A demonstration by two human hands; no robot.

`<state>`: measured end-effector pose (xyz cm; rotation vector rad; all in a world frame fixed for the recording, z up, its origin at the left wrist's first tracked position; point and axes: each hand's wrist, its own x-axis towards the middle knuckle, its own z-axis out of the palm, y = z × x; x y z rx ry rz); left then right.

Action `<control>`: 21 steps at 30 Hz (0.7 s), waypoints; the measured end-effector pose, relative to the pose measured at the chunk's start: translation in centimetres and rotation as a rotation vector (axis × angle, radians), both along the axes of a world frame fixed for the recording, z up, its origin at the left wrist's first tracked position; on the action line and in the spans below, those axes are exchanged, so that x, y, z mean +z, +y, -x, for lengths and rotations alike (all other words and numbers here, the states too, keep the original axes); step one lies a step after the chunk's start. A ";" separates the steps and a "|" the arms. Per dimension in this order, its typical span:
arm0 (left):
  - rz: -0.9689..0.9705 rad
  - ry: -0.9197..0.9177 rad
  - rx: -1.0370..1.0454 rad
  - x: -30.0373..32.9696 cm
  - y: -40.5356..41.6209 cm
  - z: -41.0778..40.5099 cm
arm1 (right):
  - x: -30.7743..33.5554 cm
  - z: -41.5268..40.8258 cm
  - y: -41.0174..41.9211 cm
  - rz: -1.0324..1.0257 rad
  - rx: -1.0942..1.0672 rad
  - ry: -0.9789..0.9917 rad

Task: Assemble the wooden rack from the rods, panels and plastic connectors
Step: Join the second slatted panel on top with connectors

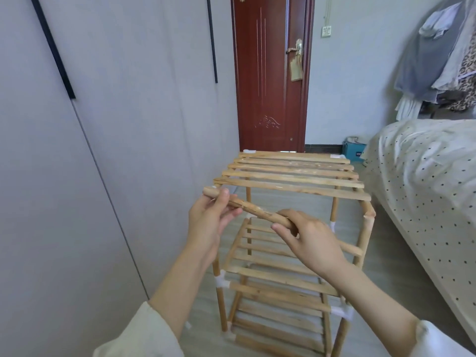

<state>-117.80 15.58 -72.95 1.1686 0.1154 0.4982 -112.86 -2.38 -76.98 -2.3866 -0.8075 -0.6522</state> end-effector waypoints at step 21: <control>-0.543 0.142 0.215 -4.5 5.0 -5.8 | 0.7 -3.2 1.0 0.197 -0.143 -0.129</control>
